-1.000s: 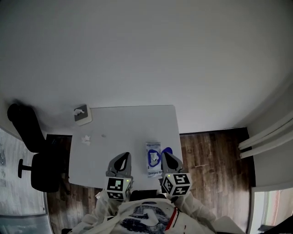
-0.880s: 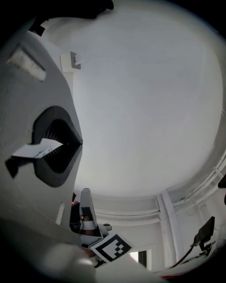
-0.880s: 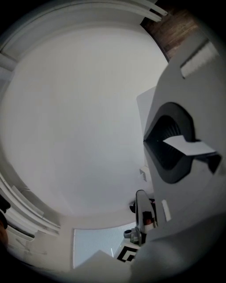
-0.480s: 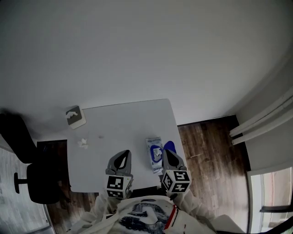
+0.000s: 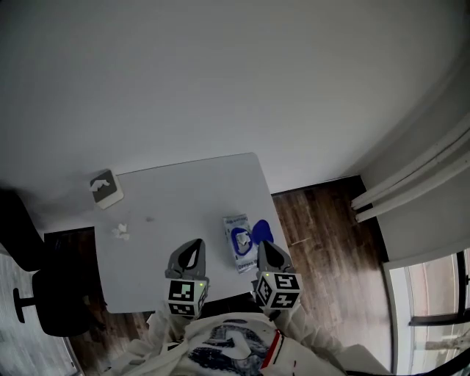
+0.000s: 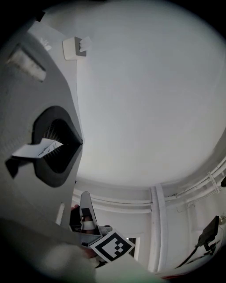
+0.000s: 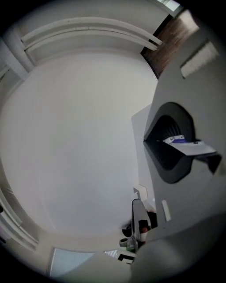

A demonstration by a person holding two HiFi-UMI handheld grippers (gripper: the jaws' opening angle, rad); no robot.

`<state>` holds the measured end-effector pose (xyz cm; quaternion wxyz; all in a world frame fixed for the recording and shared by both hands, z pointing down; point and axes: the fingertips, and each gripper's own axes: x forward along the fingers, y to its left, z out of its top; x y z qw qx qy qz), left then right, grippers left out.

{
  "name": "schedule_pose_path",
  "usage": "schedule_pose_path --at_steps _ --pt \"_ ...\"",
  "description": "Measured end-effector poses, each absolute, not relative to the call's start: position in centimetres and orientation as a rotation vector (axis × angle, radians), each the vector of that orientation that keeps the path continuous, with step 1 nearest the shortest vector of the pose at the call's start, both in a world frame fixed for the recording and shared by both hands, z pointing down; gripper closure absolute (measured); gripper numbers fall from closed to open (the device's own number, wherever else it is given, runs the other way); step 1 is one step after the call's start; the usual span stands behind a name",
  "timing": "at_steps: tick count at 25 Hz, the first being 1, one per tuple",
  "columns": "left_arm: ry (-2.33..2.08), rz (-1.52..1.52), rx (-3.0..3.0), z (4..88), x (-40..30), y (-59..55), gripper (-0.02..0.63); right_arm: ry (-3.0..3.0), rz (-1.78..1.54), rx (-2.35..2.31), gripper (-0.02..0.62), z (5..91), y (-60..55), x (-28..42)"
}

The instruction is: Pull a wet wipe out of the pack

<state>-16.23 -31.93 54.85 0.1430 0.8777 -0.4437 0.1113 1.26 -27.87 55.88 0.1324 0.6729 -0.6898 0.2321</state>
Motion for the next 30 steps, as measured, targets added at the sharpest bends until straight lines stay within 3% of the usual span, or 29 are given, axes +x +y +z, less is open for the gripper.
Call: schedule_pose_path --at_steps 5,18,24,27,30 --pt "-1.279 0.313 2.529 55.4 -15.4 -31.4 0.601 -2.001 0.687 1.916 0.563 56.9 -28.0 1.8" --pt "-1.376 0.33 2.46 54.8 -14.9 -32.3 0.601 -2.028 0.866 1.62 0.314 64.0 -30.2 1.6" --pt "-1.405 0.349 2.444 54.7 -15.0 -33.0 0.601 -2.011 0.883 1.531 0.253 66.9 -30.8 1.5" --pt "-1.419 0.355 2.429 54.6 -15.3 -33.3 0.601 -2.016 0.893 1.487 0.192 68.2 -31.1 1.1" --pt "-1.44 0.36 2.422 54.4 -15.7 -33.6 0.601 -2.011 0.877 1.432 0.187 69.4 -31.4 0.6"
